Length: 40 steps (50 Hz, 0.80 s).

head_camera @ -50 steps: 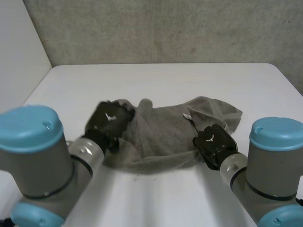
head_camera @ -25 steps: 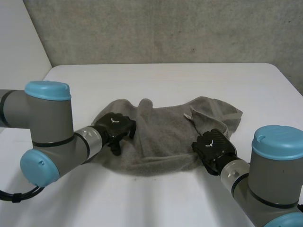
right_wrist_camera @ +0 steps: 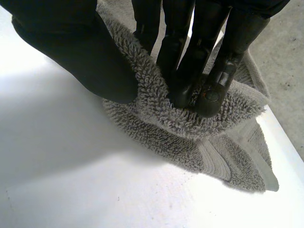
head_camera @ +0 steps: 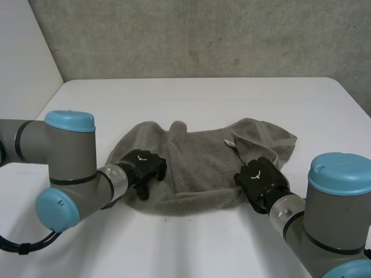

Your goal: Fold the laundry

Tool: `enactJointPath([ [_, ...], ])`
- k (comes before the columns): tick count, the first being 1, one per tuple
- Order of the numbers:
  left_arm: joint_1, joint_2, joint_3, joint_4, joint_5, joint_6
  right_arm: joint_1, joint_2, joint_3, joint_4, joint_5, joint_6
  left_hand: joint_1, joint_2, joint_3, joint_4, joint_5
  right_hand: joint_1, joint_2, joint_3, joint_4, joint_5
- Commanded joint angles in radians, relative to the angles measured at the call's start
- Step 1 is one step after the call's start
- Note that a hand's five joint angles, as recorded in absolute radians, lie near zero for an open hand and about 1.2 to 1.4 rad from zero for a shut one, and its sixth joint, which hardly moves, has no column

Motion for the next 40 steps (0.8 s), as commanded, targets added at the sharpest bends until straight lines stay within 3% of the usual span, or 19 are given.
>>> enactJointPath([
  [1, 0.0, 0.006, 0.003, 0.0, -0.003, 0.0, -0.002, 0.0, -0.008, 0.001, -0.001, -0.004, 0.069, 0.071, 0.071, 0.072, 0.073, 0.447, 0.225, 0.211, 0.203, 0.235],
  [5, -0.002, 0.008, 0.012, 0.002, -0.003, -0.001, 0.0, 0.0, -0.01, 0.001, -0.001, -0.004, -0.049, -0.046, -0.046, -0.046, -0.044, 0.447, 0.225, 0.211, 0.203, 0.235],
  [31, -0.008, -0.014, 0.017, 0.0, -0.004, 0.0, -0.007, 0.0, -0.011, 0.001, -0.001, -0.008, 0.016, 0.018, 0.019, 0.019, 0.02, 0.447, 0.225, 0.211, 0.203, 0.235],
  [33, -0.008, -0.012, 0.018, 0.0, -0.004, -0.001, -0.007, 0.0, -0.013, 0.001, -0.001, -0.008, 0.296, 0.298, 0.299, 0.299, 0.3, 0.447, 0.225, 0.211, 0.203, 0.235],
  [34, -0.008, -0.012, 0.018, 0.0, -0.004, -0.001, -0.007, 0.0, -0.013, 0.001, -0.001, -0.008, 0.298, 0.3, 0.3, 0.301, 0.302, 0.447, 0.225, 0.211, 0.203, 0.235],
  [36, -0.01, -0.001, 0.026, 0.002, -0.006, -0.001, -0.005, 0.0, -0.022, 0.001, -0.001, -0.01, 0.619, 0.622, 0.622, 0.622, 0.624, 0.447, 0.225, 0.211, 0.203, 0.235],
  [40, -0.013, 0.019, 0.052, 0.006, -0.012, -0.004, 0.001, 0.0, -0.054, 0.006, 0.005, -0.013, 0.688, 0.69, 0.691, 0.691, 0.692, 0.447, 0.225, 0.211, 0.203, 0.235],
])
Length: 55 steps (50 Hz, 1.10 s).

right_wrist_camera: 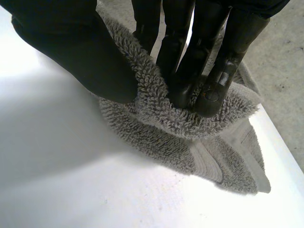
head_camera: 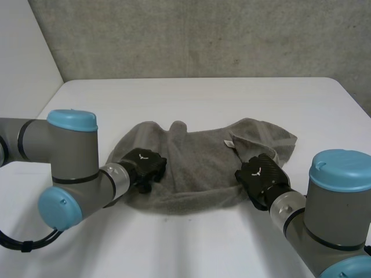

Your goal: Fold the laundry

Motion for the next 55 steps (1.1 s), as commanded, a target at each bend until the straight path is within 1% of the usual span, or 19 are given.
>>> enactJointPath([
  [1, -0.004, 0.045, 0.045, 0.018, -0.019, -0.005, 0.007, 0.0, -0.061, 0.011, 0.009, -0.008, 0.42, 0.436, 0.437, 0.437, 0.441, 0.447, 0.225, 0.211, 0.203, 0.235],
  [10, -0.009, 0.102, 0.166, 0.156, -0.048, -0.003, 0.007, 0.0, -0.248, -0.002, 0.014, -0.091, 0.42, 0.436, 0.437, 0.437, 0.441, 0.447, 0.225, 0.211, 0.203, 0.235],
  [13, -0.009, 0.092, 0.297, 0.207, -0.085, -0.002, 0.007, 0.021, -0.409, -0.035, 0.012, -0.107, 0.42, 0.436, 0.437, 0.437, 0.441, 0.447, 0.225, 0.211, 0.203, 0.235],
  [15, -0.009, 0.054, 0.486, 0.259, -0.149, -0.002, 0.003, 0.084, -0.617, -0.159, 0.015, -0.111, 0.42, 0.436, 0.437, 0.437, 0.441, 0.447, 0.225, 0.211, 0.203, 0.235],
  [16, -0.009, 0.054, 0.487, 0.259, -0.15, -0.002, 0.003, 0.084, -0.618, -0.16, 0.015, -0.11, 0.42, 0.436, 0.437, 0.437, 0.441, 0.447, 0.225, 0.211, 0.203, 0.235],
  [17, -0.009, 0.036, 0.578, 0.283, -0.186, -0.003, 0.0, 0.107, -0.702, -0.251, 0.021, -0.103, 0.42, 0.436, 0.437, 0.437, 0.441, 0.447, 0.225, 0.211, 0.203, 0.235],
  [18, -0.009, 0.036, 0.579, 0.283, -0.187, -0.003, -0.001, 0.107, -0.702, -0.252, 0.021, -0.103, 0.42, 0.436, 0.437, 0.437, 0.441, 0.447, 0.225, 0.211, 0.203, 0.235],
  [20, -0.009, 0.04, 0.688, 0.341, -0.255, -0.017, -0.001, 0.107, -0.799, -0.43, 0.056, -0.107, 0.42, 0.436, 0.437, 0.437, 0.441, 0.447, 0.225, 0.211, 0.203, 0.235],
  [24, -0.009, 0.091, 0.68, 0.421, -0.3, -0.037, 0.003, 0.089, -0.797, -0.538, 0.075, -0.098, 0.42, 0.436, 0.437, 0.437, 0.441, 0.447, 0.225, 0.211, 0.203, 0.235],
  [26, -0.009, 0.12, 0.647, 0.447, -0.308, -0.057, 0.009, 0.075, -0.778, -0.542, 0.075, -0.094, 0.42, 0.436, 0.437, 0.437, 0.441, 0.447, 0.225, 0.211, 0.203, 0.235],
  [29, -0.006, 0.196, 0.44, 0.492, -0.286, -0.092, 0.01, 0.038, -0.641, -0.522, 0.067, -0.087, 0.42, 0.436, 0.437, 0.437, 0.441, 0.447, 0.225, 0.211, 0.203, 0.235],
  [35, -0.007, 0.238, 0.193, 0.494, -0.237, -0.097, 0.012, 0.037, -0.494, -0.454, 0.069, -0.091, 0.42, 0.436, 0.437, 0.437, 0.441, 0.447, 0.225, 0.211, 0.203, 0.235],
  [37, -0.006, 0.246, 0.026, 0.494, -0.21, -0.095, 0.015, 0.046, -0.396, -0.367, 0.066, -0.091, 0.42, 0.436, 0.437, 0.437, 0.441, 0.447, 0.225, 0.211, 0.203, 0.235],
  [42, -0.004, 0.249, -0.189, 0.487, -0.2, -0.089, 0.018, 0.069, -0.247, -0.244, 0.064, -0.087, 0.42, 0.436, 0.437, 0.437, 0.441, 0.447, 0.225, 0.211, 0.203, 0.235],
  [46, -0.004, 0.26, -0.297, 0.48, -0.2, -0.089, 0.018, 0.072, -0.165, -0.143, 0.066, -0.1, 0.42, 0.436, 0.437, 0.437, 0.441, 0.447, 0.225, 0.211, 0.203, 0.235],
  [48, -0.006, 0.302, -0.379, 0.469, -0.2, -0.086, 0.016, 0.058, -0.117, 0.004, 0.066, -0.088, 0.42, 0.436, 0.437, 0.437, 0.441, 0.447, 0.225, 0.211, 0.203, 0.235],
  [52, -0.007, 0.373, -0.441, 0.443, -0.199, -0.074, 0.009, 0.037, -0.103, 0.148, 0.061, -0.08, 0.42, 0.436, 0.437, 0.437, 0.441, 0.447, 0.225, 0.211, 0.203, 0.235],
  [54, -0.009, 0.405, -0.462, 0.426, -0.199, -0.059, 0.004, 0.011, -0.103, 0.201, 0.061, -0.066, 0.42, 0.436, 0.437, 0.437, 0.441, 0.366, 0.144, 0.13, 0.122, 0.154],
  [55, -0.016, 0.433, -0.476, 0.412, -0.199, -0.043, 0.004, -0.023, -0.104, 0.237, 0.06, -0.037, 0.42, 0.436, 0.437, 0.437, 0.441, 0.133, -0.088, -0.103, -0.111, -0.079],
])
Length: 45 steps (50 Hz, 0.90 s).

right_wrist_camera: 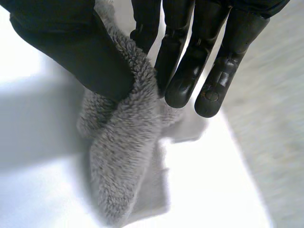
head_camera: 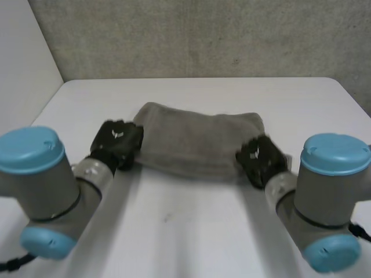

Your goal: Fold the laundry

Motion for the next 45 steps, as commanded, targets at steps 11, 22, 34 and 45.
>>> enactJointPath([
  [11, -0.045, 0.216, -0.105, -0.066, -0.003, 0.088, -0.194, -0.274, 0.0, 0.248, -0.095, 0.397, 0.234, 0.18, 0.181, 0.179, 0.197, -0.723, -0.945, -0.964, -0.968, -0.94],
  [22, -0.051, 0.284, -0.061, -0.066, -0.006, 0.083, -0.406, -0.271, -0.018, 0.32, -0.359, 0.529, 0.234, 0.18, 0.181, 0.179, 0.197, -0.703, -0.925, -0.944, -0.947, -0.92],
  [34, -0.097, 0.342, -0.037, -0.078, -0.006, 0.086, -0.428, -0.078, -0.115, 0.42, -0.382, 0.383, 0.234, 0.18, 0.181, 0.179, 0.197, -0.659, -0.881, -0.9, -0.903, -0.876],
  [45, -0.103, 0.373, -0.013, -0.081, -0.008, 0.084, -0.408, 0.145, -0.184, 0.407, -0.397, 0.39, 0.234, 0.18, 0.181, 0.179, 0.197, -0.433, -0.655, -0.674, -0.677, -0.65],
])
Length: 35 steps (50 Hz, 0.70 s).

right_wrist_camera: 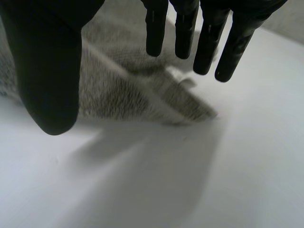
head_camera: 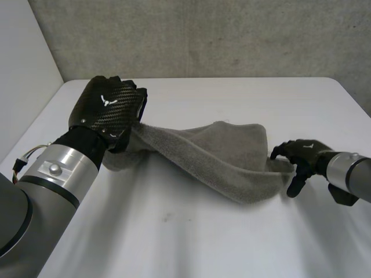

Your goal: Fold the laundry

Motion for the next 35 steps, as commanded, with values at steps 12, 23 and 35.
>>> enactJointPath([
  [12, 0.009, 0.016, 0.067, -0.001, -0.004, 0.0, 0.01, -0.035, -0.024, -0.178, 0.005, 0.149, 0.222, 0.18, 0.181, 0.179, 0.191, 1.087, 1.043, 1.036, 1.035, 1.04],
  [23, 0.073, 0.102, 0.25, -0.143, 0.001, 0.003, -0.059, -0.439, -0.158, 0.027, -0.018, 0.058, 0.222, 0.18, 0.181, 0.179, 0.191, 1.087, 1.043, 1.036, 1.035, 1.04],
  [35, 0.108, -0.104, 0.463, -0.615, 0.005, 0.092, 0.031, -0.447, -0.195, 0.345, 0.048, -0.502, 0.222, 0.18, 0.181, 0.179, 0.191, 1.087, 1.043, 1.036, 1.035, 1.04],
])
